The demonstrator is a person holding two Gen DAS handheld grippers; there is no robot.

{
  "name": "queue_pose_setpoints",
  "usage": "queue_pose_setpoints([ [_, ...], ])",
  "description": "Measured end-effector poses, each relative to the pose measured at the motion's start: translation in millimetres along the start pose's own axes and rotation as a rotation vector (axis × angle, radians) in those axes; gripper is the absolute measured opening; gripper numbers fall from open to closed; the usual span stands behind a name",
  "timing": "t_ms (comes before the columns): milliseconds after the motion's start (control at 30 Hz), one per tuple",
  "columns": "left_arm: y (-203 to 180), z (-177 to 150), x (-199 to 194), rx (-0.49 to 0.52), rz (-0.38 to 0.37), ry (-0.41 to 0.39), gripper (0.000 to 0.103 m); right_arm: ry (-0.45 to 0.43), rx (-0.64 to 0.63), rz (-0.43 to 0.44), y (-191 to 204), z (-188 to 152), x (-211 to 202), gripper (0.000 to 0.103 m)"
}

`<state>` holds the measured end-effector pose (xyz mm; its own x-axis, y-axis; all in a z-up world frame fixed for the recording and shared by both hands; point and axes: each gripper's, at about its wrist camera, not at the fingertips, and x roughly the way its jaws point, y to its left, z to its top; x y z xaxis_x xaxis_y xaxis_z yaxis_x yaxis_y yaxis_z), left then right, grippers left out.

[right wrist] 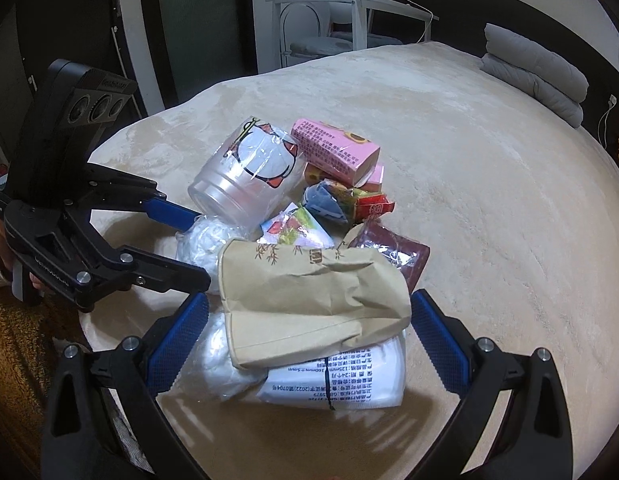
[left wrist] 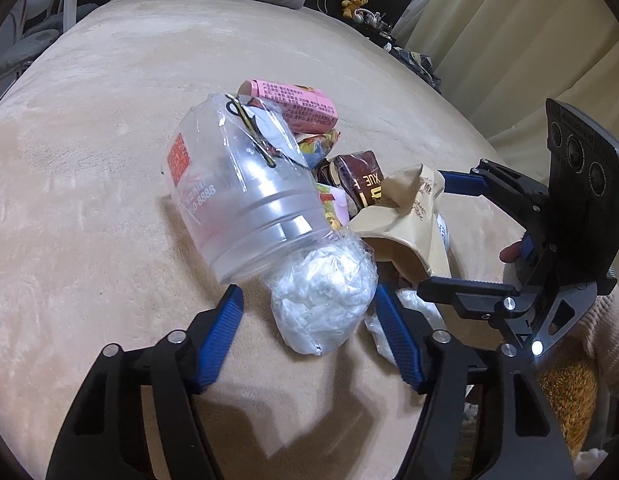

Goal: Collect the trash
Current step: 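Reach the left tool to the white plastic bag while the right tool reaches the brown paper bag, then lift the white bag in the left tool while the right tool lifts the paper bag toward the bin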

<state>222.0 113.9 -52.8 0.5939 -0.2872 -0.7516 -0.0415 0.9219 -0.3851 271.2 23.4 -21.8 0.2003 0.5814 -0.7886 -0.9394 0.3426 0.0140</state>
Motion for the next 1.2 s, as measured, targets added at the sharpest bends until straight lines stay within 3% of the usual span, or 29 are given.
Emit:
queue_pose_setpoints([
  [67, -2, 1, 1, 0.006, 0.0, -0.009, 0.055, 0.011, -0.005, 0.0, 0, 1, 2, 0.099],
  [233, -8, 0, 1, 0.031, 0.005, -0.018, 0.05, 0.02, 0.004, -0.033, -1, 3, 2, 0.088],
  [833, -33, -19, -32, 0.037, 0.004, -0.131, 0.049, -0.08, 0.144, -0.107, 1, -12, -47, 0.087],
  [1200, -49, -49, -68, 0.041, 0.01, -0.229, 0.049, -0.152, 0.257, -0.149, 18, -48, -85, 0.087],
])
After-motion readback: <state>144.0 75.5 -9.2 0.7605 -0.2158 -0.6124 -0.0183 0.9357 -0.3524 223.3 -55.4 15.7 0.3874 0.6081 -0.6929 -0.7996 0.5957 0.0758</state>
